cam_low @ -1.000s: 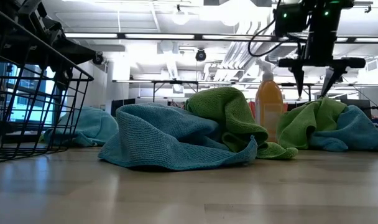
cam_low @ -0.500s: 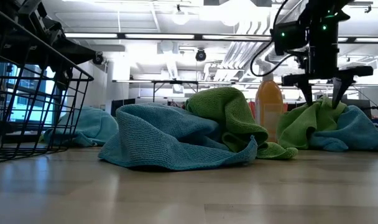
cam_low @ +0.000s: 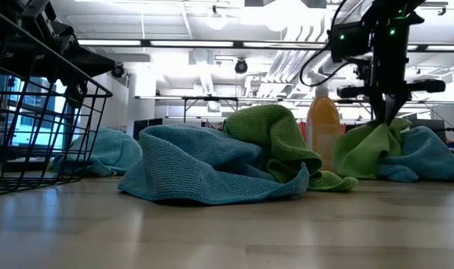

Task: Sort microfiber towel by color & place in baskets
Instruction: Put the green microfiber cloth into the black wire basket

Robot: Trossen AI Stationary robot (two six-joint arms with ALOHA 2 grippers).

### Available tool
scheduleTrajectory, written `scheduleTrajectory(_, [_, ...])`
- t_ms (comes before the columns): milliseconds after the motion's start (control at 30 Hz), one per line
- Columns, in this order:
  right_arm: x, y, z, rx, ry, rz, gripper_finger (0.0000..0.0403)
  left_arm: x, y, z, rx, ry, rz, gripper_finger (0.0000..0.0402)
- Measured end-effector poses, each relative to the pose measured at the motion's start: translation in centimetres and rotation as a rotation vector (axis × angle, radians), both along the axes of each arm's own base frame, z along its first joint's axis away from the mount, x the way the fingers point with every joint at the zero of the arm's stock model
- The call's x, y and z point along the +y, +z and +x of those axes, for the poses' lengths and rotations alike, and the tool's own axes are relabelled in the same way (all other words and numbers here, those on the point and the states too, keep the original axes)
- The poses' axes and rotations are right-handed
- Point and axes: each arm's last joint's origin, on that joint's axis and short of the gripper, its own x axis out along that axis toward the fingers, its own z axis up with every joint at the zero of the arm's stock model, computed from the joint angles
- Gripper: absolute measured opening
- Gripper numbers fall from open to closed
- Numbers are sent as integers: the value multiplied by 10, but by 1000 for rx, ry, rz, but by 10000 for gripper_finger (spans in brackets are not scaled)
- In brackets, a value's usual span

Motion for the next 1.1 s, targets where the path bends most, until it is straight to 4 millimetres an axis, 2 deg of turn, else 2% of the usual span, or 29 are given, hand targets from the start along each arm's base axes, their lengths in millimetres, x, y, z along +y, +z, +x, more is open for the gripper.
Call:
scheduleTrajectory(133, [8, 12, -6, -56, 49, -31, 5, 0, 0, 0, 0, 0, 0, 3])
scheduleTrajectory(400, [30, 42, -31, -263, 156, -127, 3, 0, 2, 0, -16, 12, 0, 3])
scheduleTrajectory(700, [50, 80, -52, -574, 478, -339, 1, 1, 31, -6, -340, 62, -37, 3])
scheduleTrajectory(967, [58, 102, -49, -703, 780, -506, 1, 1, 36, -9, -402, 60, -34, 3])
scheduleTrajectory(1100, [57, 108, -32, -751, 871, -550, 1, 1, 37, -9, -420, 70, -77, 3])
